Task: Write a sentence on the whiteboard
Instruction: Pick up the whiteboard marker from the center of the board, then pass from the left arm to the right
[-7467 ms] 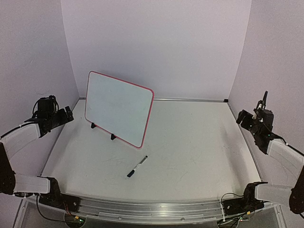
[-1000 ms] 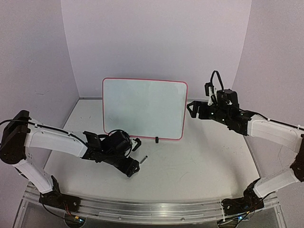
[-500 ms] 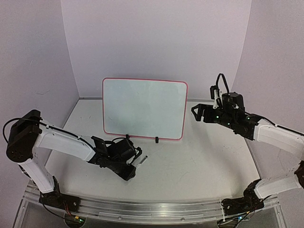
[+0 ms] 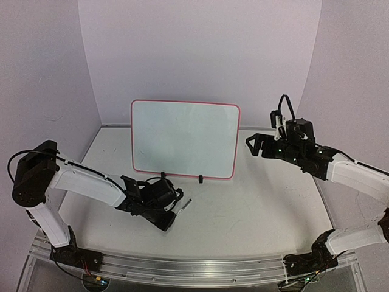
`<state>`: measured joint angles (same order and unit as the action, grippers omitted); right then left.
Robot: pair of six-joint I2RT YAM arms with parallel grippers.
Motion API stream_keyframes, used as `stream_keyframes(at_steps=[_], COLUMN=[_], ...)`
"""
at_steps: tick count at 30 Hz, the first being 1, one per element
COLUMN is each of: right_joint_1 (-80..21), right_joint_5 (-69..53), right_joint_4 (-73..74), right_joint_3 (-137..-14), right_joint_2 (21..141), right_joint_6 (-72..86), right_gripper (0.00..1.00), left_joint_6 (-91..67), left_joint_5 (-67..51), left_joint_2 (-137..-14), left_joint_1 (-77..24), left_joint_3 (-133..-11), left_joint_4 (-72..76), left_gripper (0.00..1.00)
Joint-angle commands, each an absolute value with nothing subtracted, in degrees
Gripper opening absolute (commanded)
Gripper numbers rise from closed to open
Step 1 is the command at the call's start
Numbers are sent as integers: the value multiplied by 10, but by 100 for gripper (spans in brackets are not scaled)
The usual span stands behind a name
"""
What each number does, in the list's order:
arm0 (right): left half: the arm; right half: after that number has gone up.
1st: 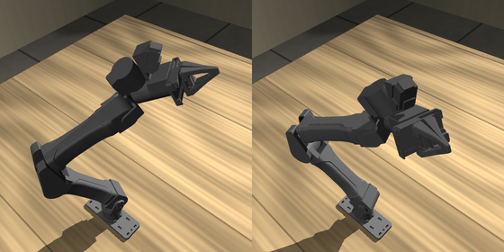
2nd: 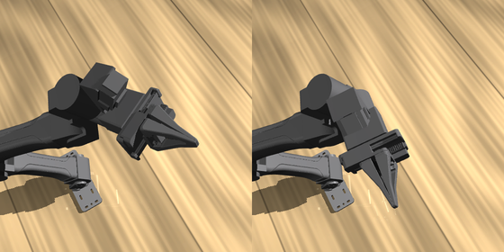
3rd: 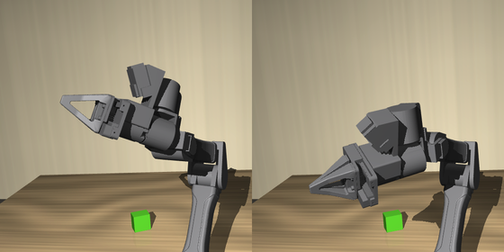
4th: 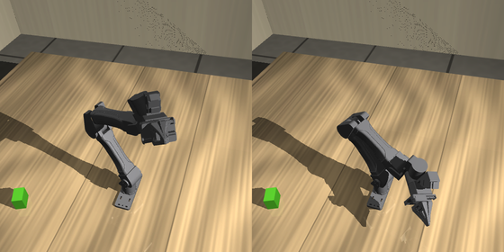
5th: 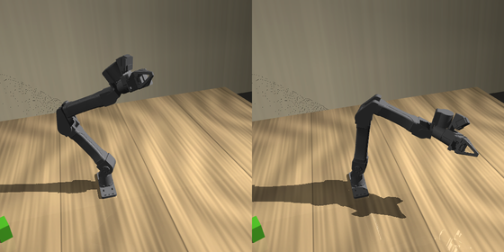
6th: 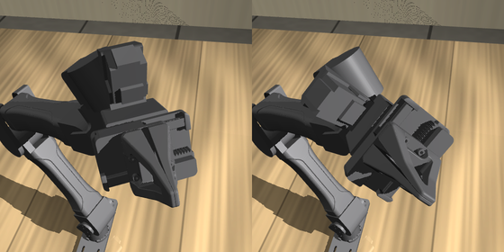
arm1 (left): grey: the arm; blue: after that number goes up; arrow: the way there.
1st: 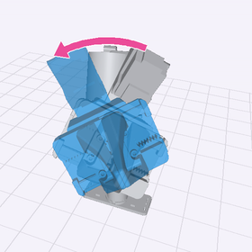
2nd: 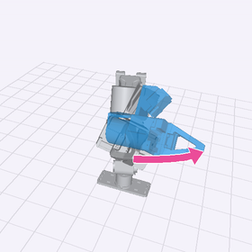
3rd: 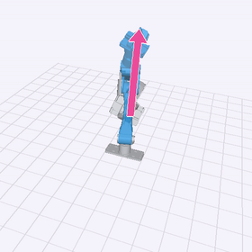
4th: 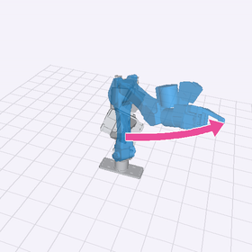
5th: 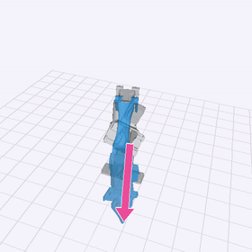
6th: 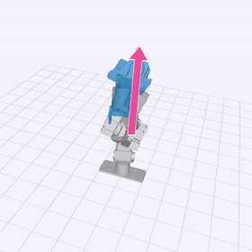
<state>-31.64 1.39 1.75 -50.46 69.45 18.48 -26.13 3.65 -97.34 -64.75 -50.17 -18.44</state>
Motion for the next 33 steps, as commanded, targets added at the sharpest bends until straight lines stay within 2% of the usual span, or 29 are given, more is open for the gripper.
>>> stream_keyframes(at_steps=[1,8,16,25,33], right_joint_1=[-316,-316,-322,-368,-383], right_joint_5=[-17,-239,-524,-631,-652], right_joint_4=[64,176,231,228,188], right_joint_3=[-513,-558,-591,-603,-605], right_joint_2=[666,678,752,860,898], right_joint_6=[175,155,183,173,187], right_gripper=[98,98,94,88,76], left_joint_6=[-272,-226,-142,-115,-131], left_joint_5=[54,39,-85,-176,-198], left_joint_2=[-971,-912,-861,-850,-837], left_joint_1=[-654,-654,-653,-655,-659], left_joint_3=[-485,-504,-558,-612,-610], left_joint_4=[-205,-214,-228,-231,-200], left_gripper=[0,0,0,0,0])
